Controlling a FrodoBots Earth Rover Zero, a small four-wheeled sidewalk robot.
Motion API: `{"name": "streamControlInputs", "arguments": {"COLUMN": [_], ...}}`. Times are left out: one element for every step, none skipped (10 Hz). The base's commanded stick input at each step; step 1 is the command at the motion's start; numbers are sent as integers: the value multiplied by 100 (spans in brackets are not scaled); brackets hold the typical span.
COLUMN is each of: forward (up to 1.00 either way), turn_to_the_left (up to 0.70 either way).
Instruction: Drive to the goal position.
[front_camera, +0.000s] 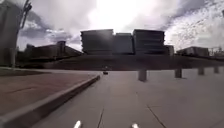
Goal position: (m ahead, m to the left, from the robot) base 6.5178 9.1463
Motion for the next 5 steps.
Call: {"name": "streamControlInputs", "arguments": {"forward": [100,100,100,100,100], "turn_to_the_left": [0,0,-9,-21,-36]}}
